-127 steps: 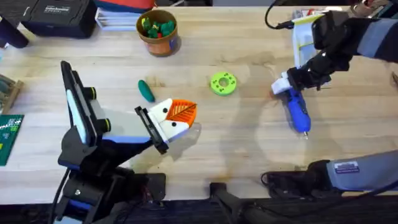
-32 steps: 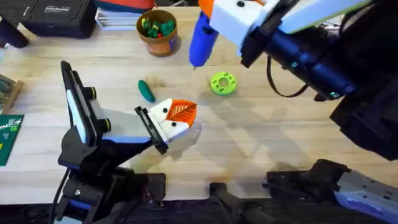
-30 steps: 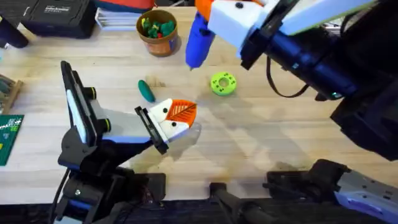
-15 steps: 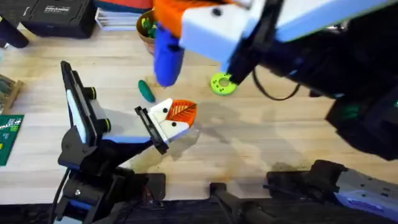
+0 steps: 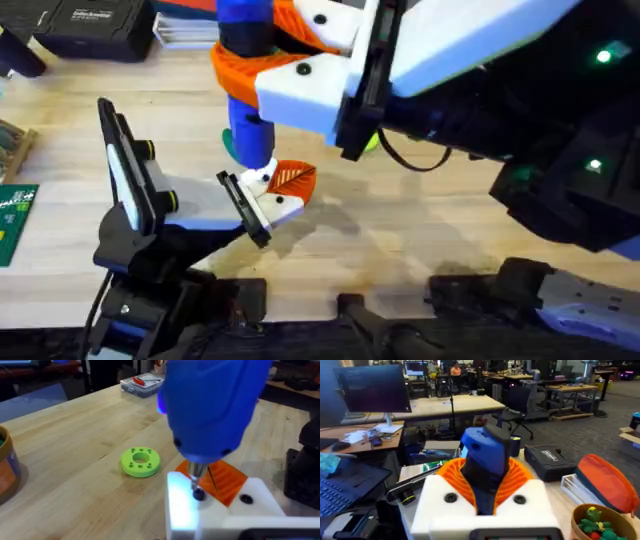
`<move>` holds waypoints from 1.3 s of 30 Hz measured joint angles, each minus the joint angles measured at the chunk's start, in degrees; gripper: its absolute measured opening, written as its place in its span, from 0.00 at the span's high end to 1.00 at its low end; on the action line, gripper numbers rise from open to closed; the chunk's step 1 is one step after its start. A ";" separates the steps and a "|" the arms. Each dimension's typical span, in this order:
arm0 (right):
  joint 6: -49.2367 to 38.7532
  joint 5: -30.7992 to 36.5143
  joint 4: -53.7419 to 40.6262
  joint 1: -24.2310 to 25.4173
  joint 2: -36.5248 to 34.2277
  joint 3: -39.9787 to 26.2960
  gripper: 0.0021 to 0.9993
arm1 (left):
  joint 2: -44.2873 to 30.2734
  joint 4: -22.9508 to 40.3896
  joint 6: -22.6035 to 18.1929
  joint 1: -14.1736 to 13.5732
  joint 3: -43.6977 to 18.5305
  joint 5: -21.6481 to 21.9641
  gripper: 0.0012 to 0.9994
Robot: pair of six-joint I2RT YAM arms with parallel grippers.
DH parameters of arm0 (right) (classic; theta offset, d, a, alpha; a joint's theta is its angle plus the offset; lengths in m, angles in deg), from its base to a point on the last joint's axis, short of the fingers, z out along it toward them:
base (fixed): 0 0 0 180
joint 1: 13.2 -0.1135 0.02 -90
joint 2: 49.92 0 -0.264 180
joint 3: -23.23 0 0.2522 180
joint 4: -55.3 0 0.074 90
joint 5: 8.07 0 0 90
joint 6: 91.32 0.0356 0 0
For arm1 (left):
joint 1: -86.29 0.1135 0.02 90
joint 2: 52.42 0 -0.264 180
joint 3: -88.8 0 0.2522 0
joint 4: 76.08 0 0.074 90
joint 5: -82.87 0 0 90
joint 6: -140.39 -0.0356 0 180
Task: Pick up the gripper from the table and insert it into the empty holder that is missing its gripper. Then pick up a screw, insert it into the mounting hole, and use the screwdriver to tighten it. Finally, clean up the table by picking up the vegetable and placing it into the bucket.
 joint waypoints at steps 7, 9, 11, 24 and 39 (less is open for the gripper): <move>-0.35 -0.63 -0.39 0.07 0.00 0.00 0.88 | 0.00 0.00 0.00 0.00 0.00 0.00 0.99; -0.35 -0.90 -0.74 0.36 0.00 0.00 0.88 | 0.00 0.00 0.00 0.00 0.00 0.00 0.99; -0.38 -1.39 -1.37 0.85 0.00 0.00 0.88 | -0.01 0.00 0.00 0.00 0.00 0.00 0.99; -0.31 -3.91 -1.64 1.97 0.00 0.00 0.89 | 0.00 0.00 0.00 0.00 0.00 0.00 0.99; -0.33 -4.68 -3.02 1.81 -0.02 0.00 0.89 | -0.02 0.07 0.17 -0.15 0.00 -0.30 0.99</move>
